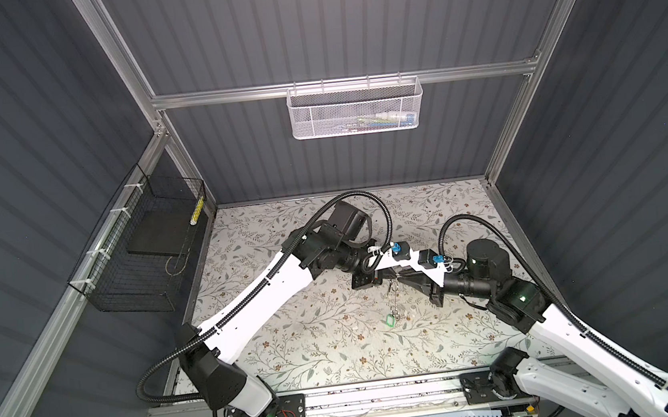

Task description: Put the keys on the keyring

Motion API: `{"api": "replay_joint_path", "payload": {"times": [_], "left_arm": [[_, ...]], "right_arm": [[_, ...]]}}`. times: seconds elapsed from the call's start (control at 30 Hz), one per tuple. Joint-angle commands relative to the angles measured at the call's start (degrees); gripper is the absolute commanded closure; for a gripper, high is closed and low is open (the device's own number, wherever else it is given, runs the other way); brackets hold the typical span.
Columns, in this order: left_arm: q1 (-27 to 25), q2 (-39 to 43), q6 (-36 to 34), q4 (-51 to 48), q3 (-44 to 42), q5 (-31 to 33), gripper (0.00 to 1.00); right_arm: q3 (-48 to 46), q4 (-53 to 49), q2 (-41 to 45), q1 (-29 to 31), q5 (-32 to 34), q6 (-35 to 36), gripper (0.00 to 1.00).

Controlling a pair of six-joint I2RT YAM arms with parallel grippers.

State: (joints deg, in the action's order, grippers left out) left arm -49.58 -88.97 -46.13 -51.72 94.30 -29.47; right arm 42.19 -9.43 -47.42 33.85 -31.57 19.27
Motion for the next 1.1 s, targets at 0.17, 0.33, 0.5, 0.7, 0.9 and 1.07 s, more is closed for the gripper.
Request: {"api": "replay_joint_path", "payload": {"times": [0.17, 0.33, 0.5, 0.7, 0.9, 1.07], "left_arm": [[-0.86, 0.44, -2.64, -2.50, 0.97, 0.25, 1.00], [-0.71, 2.48, 0.09, 1.80, -1.92, 2.47, 0.80], [3.77, 8.08, 6.67, 12.63, -10.17, -3.24, 0.62], [9.51, 13.12, 15.90, 24.33, -19.94, -12.90, 0.65], [9.51, 13.21, 17.51, 26.11, -21.98, -15.56, 0.75], [9.50, 13.21, 17.43, 26.26, -21.82, -16.84, 0.76]], "right_arm": [[0.92, 2.54, 0.49, 0.30, -1.29, -0.99, 0.89], [0.07, 3.91, 0.46, 0.34, -2.63, -2.37, 1.00], [-1.70, 7.53, 0.81, 0.33, -4.17, -4.47, 1.00], [-2.99, 11.37, 1.10, 0.23, -5.05, -6.21, 1.00], [-2.71, 12.11, 0.84, 0.21, -5.38, -6.60, 1.00], [-2.64, 11.86, 0.75, 0.24, -5.01, -6.30, 1.00]]}}
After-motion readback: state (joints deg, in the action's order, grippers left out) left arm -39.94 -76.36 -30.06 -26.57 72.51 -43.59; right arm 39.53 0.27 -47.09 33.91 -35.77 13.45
